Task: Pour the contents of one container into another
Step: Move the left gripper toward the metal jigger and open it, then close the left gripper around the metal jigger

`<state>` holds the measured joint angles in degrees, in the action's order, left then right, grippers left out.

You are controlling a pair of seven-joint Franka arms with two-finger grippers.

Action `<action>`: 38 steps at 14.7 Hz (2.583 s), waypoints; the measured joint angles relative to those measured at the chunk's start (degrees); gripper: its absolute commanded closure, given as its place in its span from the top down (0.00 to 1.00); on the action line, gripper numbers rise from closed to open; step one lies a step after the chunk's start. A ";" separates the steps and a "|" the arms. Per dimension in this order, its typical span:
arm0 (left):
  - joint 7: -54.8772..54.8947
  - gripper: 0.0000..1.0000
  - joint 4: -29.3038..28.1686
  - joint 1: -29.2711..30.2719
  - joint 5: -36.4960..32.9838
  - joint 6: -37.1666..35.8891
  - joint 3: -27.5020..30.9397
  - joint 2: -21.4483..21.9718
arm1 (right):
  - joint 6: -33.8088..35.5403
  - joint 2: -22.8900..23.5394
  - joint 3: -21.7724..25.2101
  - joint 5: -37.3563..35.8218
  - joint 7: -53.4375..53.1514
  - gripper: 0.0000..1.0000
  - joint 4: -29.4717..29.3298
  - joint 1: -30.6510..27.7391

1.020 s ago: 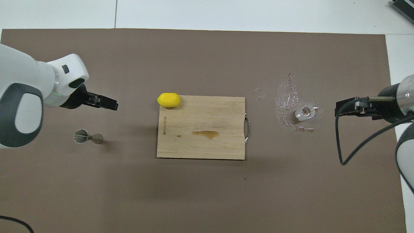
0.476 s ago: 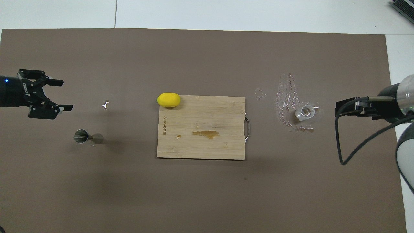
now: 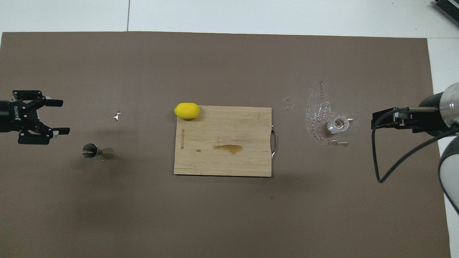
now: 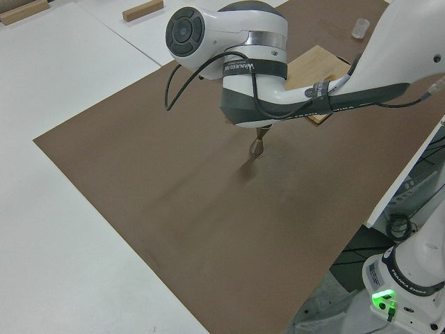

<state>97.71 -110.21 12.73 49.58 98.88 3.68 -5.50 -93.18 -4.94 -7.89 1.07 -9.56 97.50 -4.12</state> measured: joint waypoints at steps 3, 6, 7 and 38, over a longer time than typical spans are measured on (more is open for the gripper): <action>12.29 1.00 -0.41 1.74 4.85 -1.79 -0.02 -3.06 | 0.00 0.00 0.00 0.00 0.00 1.00 0.00 0.00; 22.11 1.00 -0.48 4.43 6.92 -5.22 -0.02 -6.73 | 0.00 0.00 0.00 0.00 0.00 1.00 0.00 0.00; 24.27 1.00 -0.54 5.37 7.45 -6.88 0.00 -7.72 | 0.00 0.00 0.00 0.00 0.00 1.00 0.00 0.00; 48.72 0.56 -14.13 12.18 17.93 -17.58 -0.78 -14.12 | 0.00 -0.01 0.00 0.00 0.00 1.00 0.00 0.00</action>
<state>146.44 -124.33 24.91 67.51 81.30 2.90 -19.62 -93.18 -4.95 -7.89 1.07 -9.56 97.50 -4.13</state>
